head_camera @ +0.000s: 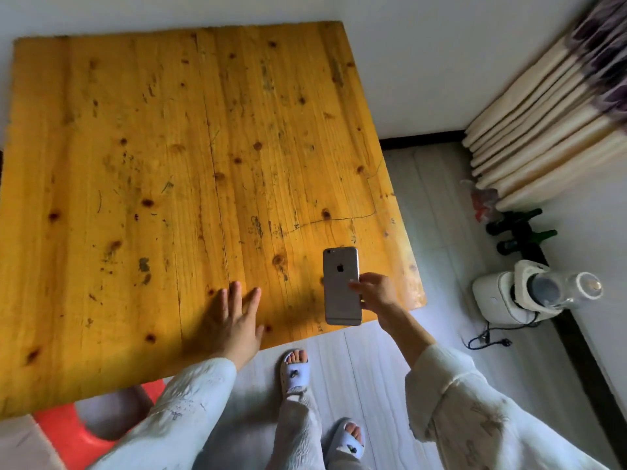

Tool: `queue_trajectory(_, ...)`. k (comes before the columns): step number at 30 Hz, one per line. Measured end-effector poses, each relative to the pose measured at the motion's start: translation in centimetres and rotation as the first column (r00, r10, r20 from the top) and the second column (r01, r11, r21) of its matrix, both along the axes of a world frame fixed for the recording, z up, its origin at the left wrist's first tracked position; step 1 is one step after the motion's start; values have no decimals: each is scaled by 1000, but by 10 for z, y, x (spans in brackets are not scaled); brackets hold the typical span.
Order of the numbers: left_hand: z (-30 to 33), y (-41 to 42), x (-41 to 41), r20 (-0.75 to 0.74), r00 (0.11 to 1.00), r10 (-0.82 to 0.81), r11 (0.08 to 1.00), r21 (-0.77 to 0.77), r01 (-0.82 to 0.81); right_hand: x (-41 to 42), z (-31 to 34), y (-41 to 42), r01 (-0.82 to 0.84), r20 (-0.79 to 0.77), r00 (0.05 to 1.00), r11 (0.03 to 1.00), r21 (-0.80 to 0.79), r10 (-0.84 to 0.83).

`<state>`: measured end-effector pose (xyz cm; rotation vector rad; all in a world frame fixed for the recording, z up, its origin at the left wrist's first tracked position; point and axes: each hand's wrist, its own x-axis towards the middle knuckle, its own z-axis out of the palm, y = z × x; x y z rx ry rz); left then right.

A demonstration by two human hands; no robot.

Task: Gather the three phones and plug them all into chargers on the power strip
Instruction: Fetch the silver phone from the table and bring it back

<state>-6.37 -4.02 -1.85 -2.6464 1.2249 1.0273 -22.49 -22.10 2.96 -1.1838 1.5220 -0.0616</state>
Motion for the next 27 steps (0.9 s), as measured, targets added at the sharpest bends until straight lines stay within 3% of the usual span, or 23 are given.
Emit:
queue_trajectory(2,20,-17,-6,28,998,-64,998,5,64,-25,23,3,105,106,988,994,36,-108)
queue_trajectory(5,58,-62,-40,-10,976,-216,953,-217,209,-78,63,5,157,247,956,987,24,-158)
queue_trajectory(9,116,-119,-125,-28,908,-417,802,-482,353,-175,115,23,334,313,903,939,-80,-295)
queue_trajectory(14,168,-128,-271,-37,739,-673,607,-598,523,-327,164,89,584,374,788,787,-200,-489)
queue_trajectory(19,211,-90,-441,-102,551,-828,455,-696,555,-491,209,204,787,424,618,522,-331,-662)
queue_trajectory(22,233,-55,-555,-117,354,-928,321,-733,599,-588,239,287,850,430,494,315,-421,-756)
queue_trajectory(27,263,21,-739,-115,-24,-993,76,-779,622,-702,271,431,874,471,191,-70,-482,-861)
